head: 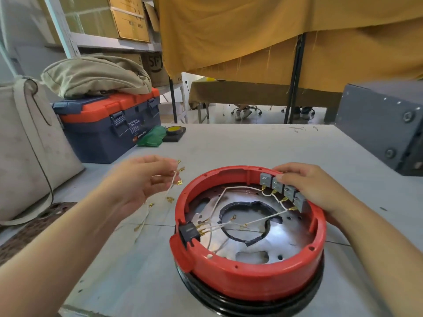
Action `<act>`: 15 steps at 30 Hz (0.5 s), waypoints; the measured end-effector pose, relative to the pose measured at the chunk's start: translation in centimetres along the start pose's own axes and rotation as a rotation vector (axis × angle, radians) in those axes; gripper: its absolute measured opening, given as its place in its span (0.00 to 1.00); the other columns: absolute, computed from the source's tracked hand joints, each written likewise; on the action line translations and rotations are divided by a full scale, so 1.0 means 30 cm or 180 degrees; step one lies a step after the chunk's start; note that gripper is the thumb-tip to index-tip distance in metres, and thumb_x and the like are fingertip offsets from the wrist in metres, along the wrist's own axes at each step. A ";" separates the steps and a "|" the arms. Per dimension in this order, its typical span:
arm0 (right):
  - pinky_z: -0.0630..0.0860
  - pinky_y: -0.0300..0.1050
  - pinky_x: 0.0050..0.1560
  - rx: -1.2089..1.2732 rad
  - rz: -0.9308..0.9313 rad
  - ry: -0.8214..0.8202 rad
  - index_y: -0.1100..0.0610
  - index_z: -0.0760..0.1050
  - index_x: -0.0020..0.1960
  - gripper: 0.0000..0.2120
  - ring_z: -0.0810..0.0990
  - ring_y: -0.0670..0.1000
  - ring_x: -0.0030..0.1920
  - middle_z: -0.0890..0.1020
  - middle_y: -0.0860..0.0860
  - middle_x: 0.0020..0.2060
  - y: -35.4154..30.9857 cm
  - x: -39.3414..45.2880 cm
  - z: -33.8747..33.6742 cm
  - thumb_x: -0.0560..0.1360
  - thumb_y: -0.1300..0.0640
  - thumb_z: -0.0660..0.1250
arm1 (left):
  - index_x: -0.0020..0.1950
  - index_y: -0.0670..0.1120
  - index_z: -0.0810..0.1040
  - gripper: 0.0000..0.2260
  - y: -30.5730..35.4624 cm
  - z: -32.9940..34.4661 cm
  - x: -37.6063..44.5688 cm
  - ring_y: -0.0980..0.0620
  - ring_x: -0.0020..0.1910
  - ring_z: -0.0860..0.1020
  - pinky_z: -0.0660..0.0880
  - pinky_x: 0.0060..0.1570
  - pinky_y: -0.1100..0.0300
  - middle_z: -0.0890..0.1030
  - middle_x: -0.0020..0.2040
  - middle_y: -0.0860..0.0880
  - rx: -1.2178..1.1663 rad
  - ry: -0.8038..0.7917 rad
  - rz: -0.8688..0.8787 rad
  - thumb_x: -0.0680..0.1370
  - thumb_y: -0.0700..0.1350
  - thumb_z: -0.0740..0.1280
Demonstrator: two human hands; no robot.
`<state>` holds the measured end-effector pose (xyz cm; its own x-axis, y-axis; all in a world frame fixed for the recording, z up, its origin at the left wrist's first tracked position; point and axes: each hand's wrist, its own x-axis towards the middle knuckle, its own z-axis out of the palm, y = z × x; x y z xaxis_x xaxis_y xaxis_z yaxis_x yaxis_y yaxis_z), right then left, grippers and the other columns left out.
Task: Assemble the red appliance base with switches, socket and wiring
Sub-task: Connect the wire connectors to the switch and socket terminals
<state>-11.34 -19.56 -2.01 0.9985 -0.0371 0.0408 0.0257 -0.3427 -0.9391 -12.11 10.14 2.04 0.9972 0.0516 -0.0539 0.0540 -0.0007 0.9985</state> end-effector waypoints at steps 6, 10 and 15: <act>0.76 0.56 0.59 -0.0131 0.0035 0.0095 0.53 0.81 0.51 0.08 0.82 0.55 0.49 0.85 0.52 0.46 0.014 0.011 0.006 0.75 0.59 0.67 | 0.43 0.38 0.81 0.03 0.027 0.180 -0.019 0.54 0.28 0.80 0.75 0.27 0.68 0.81 0.30 0.44 0.0644 -0.0604 0.0164 0.73 0.33 0.68; 0.74 0.54 0.61 -0.0269 0.0020 0.0241 0.53 0.80 0.55 0.10 0.81 0.53 0.53 0.84 0.52 0.51 0.019 0.014 0.006 0.74 0.58 0.67 | 0.40 0.38 0.80 0.04 0.024 0.270 -0.005 0.53 0.26 0.80 0.75 0.26 0.68 0.80 0.28 0.44 0.0842 -0.0981 0.0098 0.73 0.32 0.68; 0.73 0.44 0.47 -0.0718 -0.0098 0.0460 0.53 0.76 0.61 0.13 0.78 0.50 0.47 0.81 0.51 0.53 0.016 0.015 0.015 0.77 0.57 0.61 | 0.41 0.36 0.79 0.03 0.019 0.347 0.025 0.50 0.29 0.81 0.76 0.28 0.67 0.81 0.30 0.42 0.1146 -0.1264 0.0022 0.73 0.31 0.67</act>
<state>-10.85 -19.33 -2.60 0.9796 -0.1516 0.1318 0.0282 -0.5457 -0.8375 -10.78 -0.23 2.53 0.9366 -0.3312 -0.1143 -0.0078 -0.3457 0.9383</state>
